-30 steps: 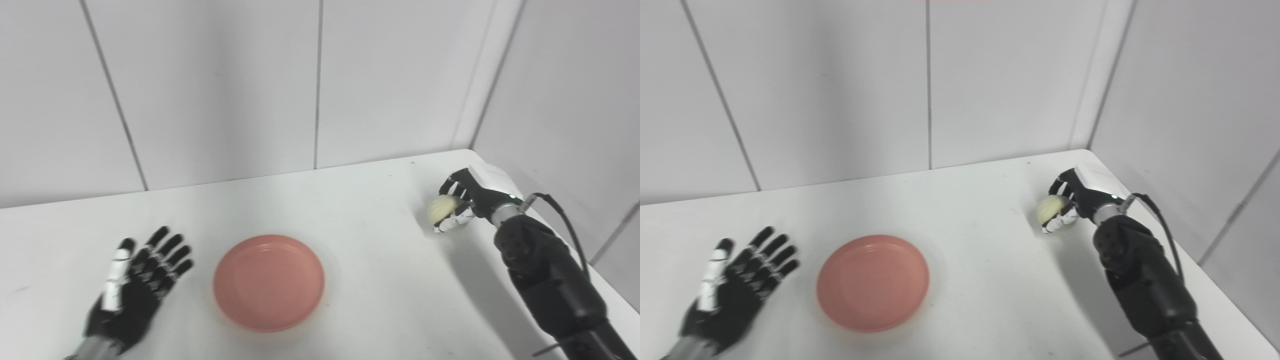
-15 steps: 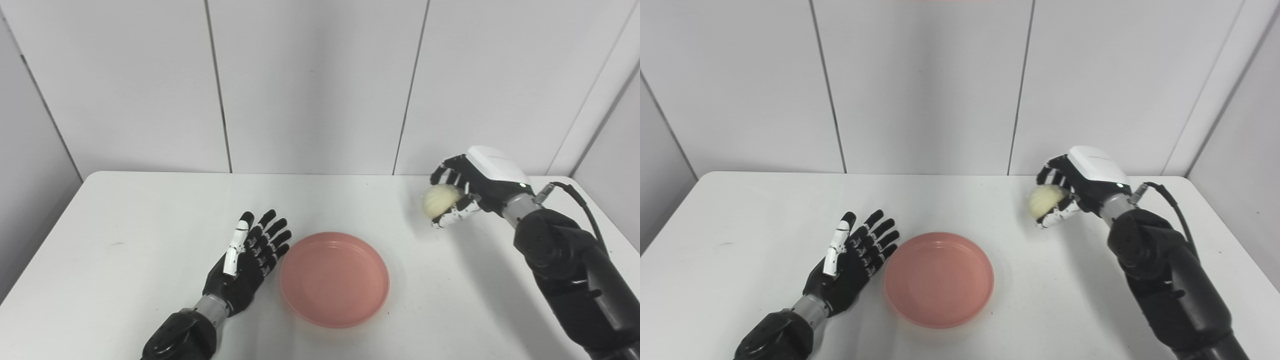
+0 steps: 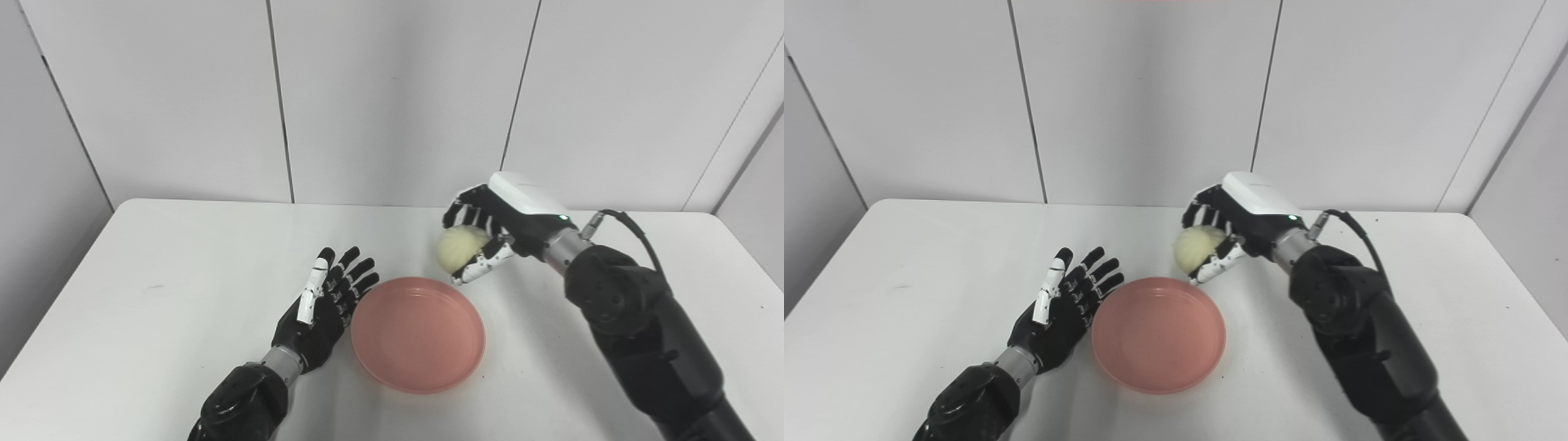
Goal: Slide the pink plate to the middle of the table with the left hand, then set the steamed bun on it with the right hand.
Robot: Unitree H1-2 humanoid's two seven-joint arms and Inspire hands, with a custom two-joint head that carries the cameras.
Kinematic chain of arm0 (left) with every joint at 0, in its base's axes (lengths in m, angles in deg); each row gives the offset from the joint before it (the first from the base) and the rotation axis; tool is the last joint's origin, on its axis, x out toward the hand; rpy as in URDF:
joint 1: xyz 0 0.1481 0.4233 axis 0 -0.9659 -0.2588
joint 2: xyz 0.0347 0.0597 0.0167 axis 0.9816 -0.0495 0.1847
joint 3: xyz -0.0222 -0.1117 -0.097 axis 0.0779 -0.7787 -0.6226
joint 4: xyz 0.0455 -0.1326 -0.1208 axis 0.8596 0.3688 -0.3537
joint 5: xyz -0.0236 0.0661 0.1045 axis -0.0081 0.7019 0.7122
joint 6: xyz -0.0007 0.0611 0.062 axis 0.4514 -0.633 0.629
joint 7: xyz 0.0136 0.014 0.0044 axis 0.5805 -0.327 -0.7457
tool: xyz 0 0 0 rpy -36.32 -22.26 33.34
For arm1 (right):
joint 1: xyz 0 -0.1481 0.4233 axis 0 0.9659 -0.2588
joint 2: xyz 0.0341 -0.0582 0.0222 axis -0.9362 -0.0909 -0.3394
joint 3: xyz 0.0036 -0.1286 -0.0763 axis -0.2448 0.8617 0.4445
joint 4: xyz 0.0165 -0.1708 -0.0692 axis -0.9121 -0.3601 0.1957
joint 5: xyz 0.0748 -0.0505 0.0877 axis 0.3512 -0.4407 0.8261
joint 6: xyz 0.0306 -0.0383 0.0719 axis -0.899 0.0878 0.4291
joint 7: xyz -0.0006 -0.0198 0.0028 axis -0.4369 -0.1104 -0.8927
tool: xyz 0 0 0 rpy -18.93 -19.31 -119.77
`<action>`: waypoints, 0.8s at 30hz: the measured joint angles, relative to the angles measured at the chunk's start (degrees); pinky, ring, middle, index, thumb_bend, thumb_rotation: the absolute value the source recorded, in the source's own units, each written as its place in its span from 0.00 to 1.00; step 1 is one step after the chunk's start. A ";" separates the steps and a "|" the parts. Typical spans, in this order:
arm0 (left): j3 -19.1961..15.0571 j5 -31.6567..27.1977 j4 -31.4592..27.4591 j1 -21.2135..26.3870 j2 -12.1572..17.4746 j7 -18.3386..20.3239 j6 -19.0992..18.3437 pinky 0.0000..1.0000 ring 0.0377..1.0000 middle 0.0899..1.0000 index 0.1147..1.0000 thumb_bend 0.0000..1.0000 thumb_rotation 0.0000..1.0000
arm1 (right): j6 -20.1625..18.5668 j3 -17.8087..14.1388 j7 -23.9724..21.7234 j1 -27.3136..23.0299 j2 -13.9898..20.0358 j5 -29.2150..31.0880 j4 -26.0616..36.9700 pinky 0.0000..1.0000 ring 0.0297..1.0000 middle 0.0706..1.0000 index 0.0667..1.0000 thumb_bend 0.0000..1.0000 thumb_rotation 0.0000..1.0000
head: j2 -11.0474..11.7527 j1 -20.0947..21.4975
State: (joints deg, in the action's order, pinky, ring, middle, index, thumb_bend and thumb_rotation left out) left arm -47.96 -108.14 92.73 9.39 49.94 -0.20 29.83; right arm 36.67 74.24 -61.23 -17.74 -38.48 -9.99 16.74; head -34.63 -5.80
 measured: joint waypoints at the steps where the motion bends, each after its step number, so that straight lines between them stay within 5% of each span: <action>1: 0.01 0.00 0.00 0.02 -0.07 -0.04 -0.01 0.98 0.94 0.95 0.97 0.55 1.00 | -0.24 0.37 -0.30 -0.01 -0.61 -0.16 -0.01 0.32 0.38 0.38 0.50 0.52 0.00 | -0.18 0.09; 19: 0.21 0.02 -0.75 0.02 0.13 -0.23 -1.01 0.97 0.94 0.95 0.98 0.55 1.00 | 0.17 5.20 0.14 2.28 -4.73 -1.52 -3.68 0.28 0.34 0.36 0.49 0.52 0.00 | -1.23 0.09; 24: 0.19 0.01 -1.12 -0.04 0.13 -0.58 -1.17 0.98 0.95 0.96 0.98 0.55 1.00 | 0.39 6.38 0.14 2.56 -4.64 -2.09 -4.55 0.28 0.33 0.44 0.45 0.52 0.00 | -1.41 0.00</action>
State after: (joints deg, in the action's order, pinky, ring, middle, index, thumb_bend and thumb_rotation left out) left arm -47.77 -108.13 91.61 9.35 50.08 -0.78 28.66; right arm 37.06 80.62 -61.09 -15.18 -43.12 -12.08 12.20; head -36.04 -5.80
